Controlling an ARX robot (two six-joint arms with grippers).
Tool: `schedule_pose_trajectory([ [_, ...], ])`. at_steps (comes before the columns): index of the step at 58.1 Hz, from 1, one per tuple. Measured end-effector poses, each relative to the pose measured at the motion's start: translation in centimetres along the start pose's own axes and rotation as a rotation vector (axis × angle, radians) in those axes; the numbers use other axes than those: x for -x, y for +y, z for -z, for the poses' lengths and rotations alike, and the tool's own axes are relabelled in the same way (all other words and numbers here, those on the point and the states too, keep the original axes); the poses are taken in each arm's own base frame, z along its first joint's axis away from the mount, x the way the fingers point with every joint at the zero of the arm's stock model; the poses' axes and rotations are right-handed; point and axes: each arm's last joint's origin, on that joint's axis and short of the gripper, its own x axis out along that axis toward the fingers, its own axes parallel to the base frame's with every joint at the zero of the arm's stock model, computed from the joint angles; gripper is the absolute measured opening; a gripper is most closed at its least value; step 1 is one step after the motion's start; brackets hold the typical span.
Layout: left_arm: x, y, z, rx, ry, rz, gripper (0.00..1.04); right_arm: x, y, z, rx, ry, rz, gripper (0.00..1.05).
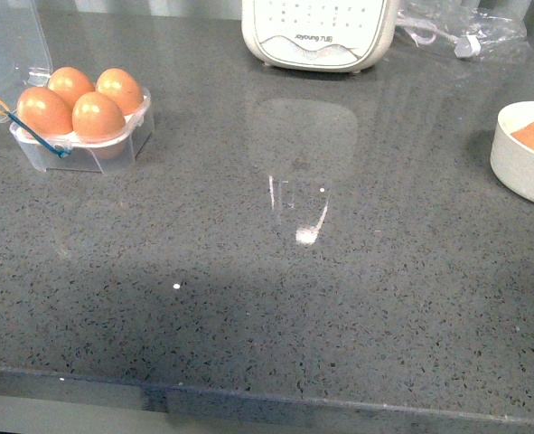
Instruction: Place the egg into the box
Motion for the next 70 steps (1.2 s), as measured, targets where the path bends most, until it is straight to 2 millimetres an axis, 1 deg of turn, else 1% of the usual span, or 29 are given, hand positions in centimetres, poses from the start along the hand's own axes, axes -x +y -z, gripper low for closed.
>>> schedule_pose_trajectory([
  [1, 0.0, 0.0, 0.0, 0.0, 0.0, 0.0, 0.98, 0.1, 0.0, 0.1, 0.0, -0.001, 0.0, 0.12],
  [3, 0.0, 0.0, 0.0, 0.0, 0.0, 0.0, 0.98, 0.3, 0.0, 0.4, -0.001, 0.0, 0.0, 0.05],
  [5, 0.0, 0.0, 0.0, 0.0, 0.0, 0.0, 0.98, 0.4, 0.0, 0.6, 0.001, 0.001, 0.001, 0.03],
  [25, 0.0, 0.0, 0.0, 0.0, 0.0, 0.0, 0.98, 2.0, 0.0, 2.2, -0.002, -0.001, 0.001, 0.03],
  [46, 0.0, 0.0, 0.0, 0.0, 0.0, 0.0, 0.98, 3.0, 0.0, 3.0, -0.002, -0.002, 0.001, 0.03],
  [50, 0.0, 0.0, 0.0, 0.0, 0.0, 0.0, 0.98, 3.2, 0.0, 3.7, -0.002, -0.01, 0.0, 0.03],
  [70, 0.0, 0.0, 0.0, 0.0, 0.0, 0.0, 0.98, 4.0, 0.0, 3.7, -0.002, -0.014, 0.001, 0.03],
])
